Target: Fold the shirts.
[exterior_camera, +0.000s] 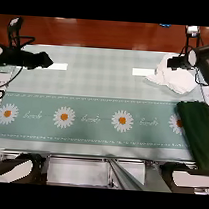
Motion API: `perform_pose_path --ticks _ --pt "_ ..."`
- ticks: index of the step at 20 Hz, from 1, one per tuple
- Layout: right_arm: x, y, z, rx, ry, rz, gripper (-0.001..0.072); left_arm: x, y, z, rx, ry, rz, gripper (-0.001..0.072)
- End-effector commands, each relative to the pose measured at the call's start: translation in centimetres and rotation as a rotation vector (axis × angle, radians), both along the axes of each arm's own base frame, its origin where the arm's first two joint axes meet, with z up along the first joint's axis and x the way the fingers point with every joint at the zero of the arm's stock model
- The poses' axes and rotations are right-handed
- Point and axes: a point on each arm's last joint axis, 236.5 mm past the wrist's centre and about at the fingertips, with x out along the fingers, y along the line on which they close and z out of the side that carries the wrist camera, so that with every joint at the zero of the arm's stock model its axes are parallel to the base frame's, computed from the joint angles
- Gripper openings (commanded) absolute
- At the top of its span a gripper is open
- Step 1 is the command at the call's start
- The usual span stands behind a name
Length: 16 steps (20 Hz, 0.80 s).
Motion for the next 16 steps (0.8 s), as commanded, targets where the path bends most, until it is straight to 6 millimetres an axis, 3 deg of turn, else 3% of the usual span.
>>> perform_pose_path --ticks 1,4,9,10,11,12,13,14,16 --pt "0.3 -3.5 -5.7 -0.03 0.097 -0.025 0.0416 -2.3 -0.4 -1.6 -0.029 -0.017 -0.021 0.0507" --pt "0.0 -4.2 -9.7 0.046 0.168 -0.075 0.0415 -3.2 -0.4 -4.0 -0.041 0.02 -0.008 0.0507" --pt "1.0 -3.8 -12.3 0.09 0.188 -0.082 0.0401 -2.0 0.3 -3.8 -0.029 -0.034 0.028 0.0507" --pt "1.1 -3.5 -12.6 0.109 0.186 -0.086 0.0371 -1.9 0.4 -3.7 -0.029 -0.04 0.033 0.0507" --pt "1.0 -3.2 -13.0 0.127 0.192 -0.092 0.0243 -1.6 0.4 -3.5 -0.039 -0.053 0.045 0.0507" --pt "0.8 -3.0 -13.1 0.137 0.2 -0.096 0.0108 -1.2 0.3 -3.2 -0.055 -0.069 0.057 0.0507" --pt "0.6 -2.9 -12.9 0.147 0.209 -0.104 0.0024 -0.9 0.3 -2.9 -0.063 -0.085 0.068 0.0507" --pt "0.4 -2.8 -12.3 0.156 0.218 -0.114 0.0025 -0.8 0.4 -2.6 -0.063 -0.092 0.071 0.0507" --pt "0.9 -3.0 -8.5 0.147 0.183 -0.116 0.0024 -0.8 1.6 -1.5 -0.066 -0.106 0.094 0.0507"
